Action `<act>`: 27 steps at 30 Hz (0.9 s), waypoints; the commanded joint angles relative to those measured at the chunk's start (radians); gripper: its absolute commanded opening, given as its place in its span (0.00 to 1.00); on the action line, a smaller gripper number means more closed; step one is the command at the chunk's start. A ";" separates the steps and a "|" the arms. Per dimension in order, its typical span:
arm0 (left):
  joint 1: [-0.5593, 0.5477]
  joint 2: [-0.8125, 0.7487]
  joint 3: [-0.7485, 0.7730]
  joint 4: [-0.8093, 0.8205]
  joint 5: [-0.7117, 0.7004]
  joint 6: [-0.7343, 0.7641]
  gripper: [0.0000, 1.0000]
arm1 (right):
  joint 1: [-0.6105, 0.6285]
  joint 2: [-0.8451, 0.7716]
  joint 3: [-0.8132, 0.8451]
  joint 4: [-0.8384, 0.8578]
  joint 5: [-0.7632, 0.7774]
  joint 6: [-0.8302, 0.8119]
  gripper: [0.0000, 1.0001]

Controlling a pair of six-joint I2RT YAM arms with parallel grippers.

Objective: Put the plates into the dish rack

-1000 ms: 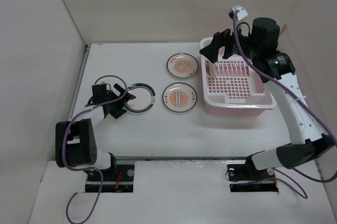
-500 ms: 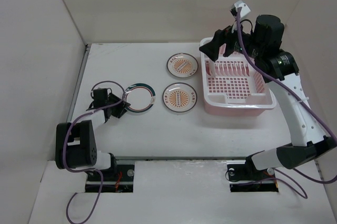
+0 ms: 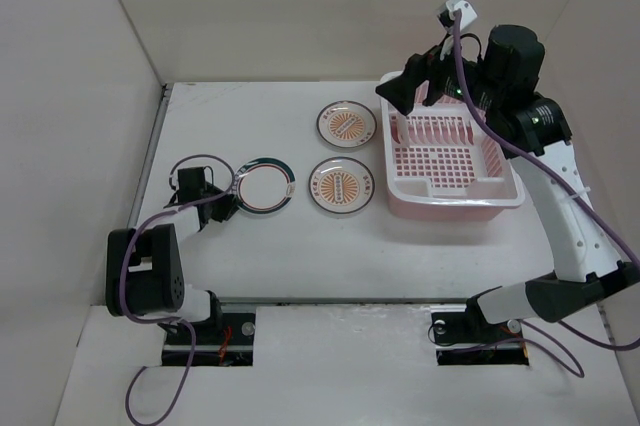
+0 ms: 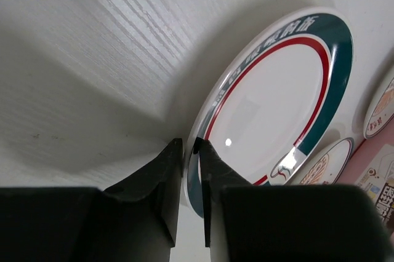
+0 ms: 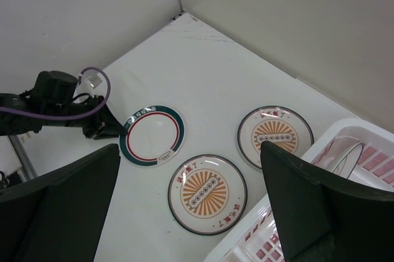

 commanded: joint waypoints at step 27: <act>0.024 -0.229 0.617 -0.619 -0.130 0.146 0.00 | 0.521 0.163 -0.067 0.006 0.512 -0.404 1.00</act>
